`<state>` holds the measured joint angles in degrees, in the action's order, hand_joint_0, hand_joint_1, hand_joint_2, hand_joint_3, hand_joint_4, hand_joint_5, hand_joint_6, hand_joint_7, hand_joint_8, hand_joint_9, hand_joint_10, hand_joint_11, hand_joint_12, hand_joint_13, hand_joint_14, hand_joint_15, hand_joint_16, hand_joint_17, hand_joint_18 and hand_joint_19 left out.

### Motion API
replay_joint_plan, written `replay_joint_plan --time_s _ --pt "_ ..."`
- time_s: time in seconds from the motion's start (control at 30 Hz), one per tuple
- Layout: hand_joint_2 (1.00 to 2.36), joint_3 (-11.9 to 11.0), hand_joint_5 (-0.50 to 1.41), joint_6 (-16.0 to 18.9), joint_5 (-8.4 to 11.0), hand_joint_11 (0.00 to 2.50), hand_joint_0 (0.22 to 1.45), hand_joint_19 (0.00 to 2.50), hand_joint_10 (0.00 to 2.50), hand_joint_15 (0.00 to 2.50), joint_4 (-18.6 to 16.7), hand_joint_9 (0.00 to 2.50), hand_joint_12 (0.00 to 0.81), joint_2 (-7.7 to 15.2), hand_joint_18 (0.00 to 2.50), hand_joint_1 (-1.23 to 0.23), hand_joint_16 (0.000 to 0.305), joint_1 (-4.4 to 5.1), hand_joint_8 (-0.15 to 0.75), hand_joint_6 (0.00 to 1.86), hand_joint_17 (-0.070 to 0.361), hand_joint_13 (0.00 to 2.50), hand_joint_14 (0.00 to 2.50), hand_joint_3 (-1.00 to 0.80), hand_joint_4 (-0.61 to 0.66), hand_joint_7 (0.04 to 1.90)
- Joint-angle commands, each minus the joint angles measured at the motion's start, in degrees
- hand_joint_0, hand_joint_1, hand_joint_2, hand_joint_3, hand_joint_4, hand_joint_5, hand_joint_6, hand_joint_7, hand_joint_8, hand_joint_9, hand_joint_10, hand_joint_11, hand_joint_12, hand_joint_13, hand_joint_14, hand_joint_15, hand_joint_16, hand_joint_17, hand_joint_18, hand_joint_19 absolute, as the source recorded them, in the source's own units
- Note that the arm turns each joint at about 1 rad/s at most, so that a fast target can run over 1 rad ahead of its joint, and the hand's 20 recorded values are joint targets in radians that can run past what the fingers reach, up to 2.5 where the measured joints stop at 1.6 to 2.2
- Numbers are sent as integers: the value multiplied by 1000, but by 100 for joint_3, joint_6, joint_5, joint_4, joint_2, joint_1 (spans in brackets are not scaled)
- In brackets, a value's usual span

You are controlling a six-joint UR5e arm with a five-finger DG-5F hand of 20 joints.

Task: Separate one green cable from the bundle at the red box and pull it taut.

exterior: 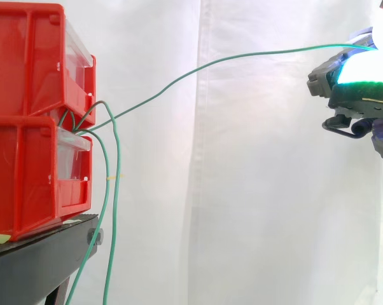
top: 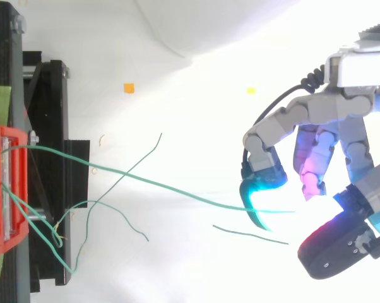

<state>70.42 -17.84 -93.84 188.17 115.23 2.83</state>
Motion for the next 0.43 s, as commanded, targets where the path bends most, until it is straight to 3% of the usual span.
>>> replay_joint_plan --time_s 0.0,0.4 --pt "1020 -2 138 0 -3 386 760 557 16 458 0 1805 231 -1 837 -757 39 -2 140 505 87 1222 18 -170 151 1347" --pt "1019 -2 138 0 -3 374 761 557 16 465 0 1806 231 -1 835 -758 39 -2 141 505 87 1224 17 -172 150 1347"
